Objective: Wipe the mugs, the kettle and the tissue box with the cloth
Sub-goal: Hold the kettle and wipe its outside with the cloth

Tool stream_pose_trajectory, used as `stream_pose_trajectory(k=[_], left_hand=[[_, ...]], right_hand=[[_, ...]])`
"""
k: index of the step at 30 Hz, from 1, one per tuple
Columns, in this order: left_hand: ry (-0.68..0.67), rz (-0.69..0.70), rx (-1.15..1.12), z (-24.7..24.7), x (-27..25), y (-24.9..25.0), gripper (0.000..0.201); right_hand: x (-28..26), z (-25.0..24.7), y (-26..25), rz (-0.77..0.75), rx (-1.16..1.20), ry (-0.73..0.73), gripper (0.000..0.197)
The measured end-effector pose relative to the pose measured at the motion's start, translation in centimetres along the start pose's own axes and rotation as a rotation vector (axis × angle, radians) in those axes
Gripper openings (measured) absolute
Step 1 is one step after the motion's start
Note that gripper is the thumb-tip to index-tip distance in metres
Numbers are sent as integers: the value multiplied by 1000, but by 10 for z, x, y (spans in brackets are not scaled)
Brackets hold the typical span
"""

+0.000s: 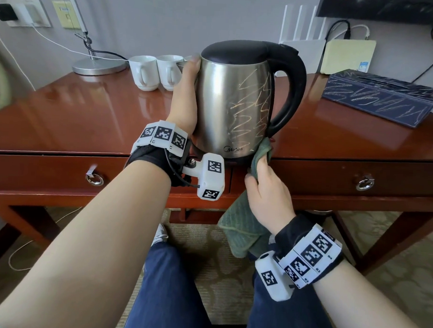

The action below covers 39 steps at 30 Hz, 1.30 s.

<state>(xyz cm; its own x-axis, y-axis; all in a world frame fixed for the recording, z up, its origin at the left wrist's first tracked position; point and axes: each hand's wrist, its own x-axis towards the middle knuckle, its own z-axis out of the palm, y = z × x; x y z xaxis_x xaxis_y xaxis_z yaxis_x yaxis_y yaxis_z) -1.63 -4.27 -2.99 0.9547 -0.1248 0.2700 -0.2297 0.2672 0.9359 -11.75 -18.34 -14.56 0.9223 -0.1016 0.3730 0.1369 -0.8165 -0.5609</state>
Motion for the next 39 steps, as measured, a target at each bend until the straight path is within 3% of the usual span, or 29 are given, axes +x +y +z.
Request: stream_pose_trajectory(k=[5,9,16,20,23,26,33,36,39], left_hand=[[8,11,-11,0,0,-1,47],[-18,9,-7,-2,6,-5,56],[-41,5,-38,-1,3,-4,53],[-4,29,-45,-2,3,-4,40],[-7,14,-47,0,-1,-1,41],[-22,18,-46,0,-2,0,42],[-18,4,-70,0,-1,-2,42],[-6,3,-73,2,-3,0,41],[4,-7,-56,4,-7,3,44]], right_hand=[[-8,9,-2,-85,-136,3,50],[-9,11,0,-160,-264,23,44],[10,-2,-1,4,-124,38,61],[-5,8,-8,-14,-145,-18,57],[-10,10,-11,-103,-244,-17,50],[-3,5,-12,-162,-281,96,50],[4,-2,-6,0,-192,84,58],[-8,11,-7,-10,-219,27,57],[-15,19,-10,-124,-275,59,56]])
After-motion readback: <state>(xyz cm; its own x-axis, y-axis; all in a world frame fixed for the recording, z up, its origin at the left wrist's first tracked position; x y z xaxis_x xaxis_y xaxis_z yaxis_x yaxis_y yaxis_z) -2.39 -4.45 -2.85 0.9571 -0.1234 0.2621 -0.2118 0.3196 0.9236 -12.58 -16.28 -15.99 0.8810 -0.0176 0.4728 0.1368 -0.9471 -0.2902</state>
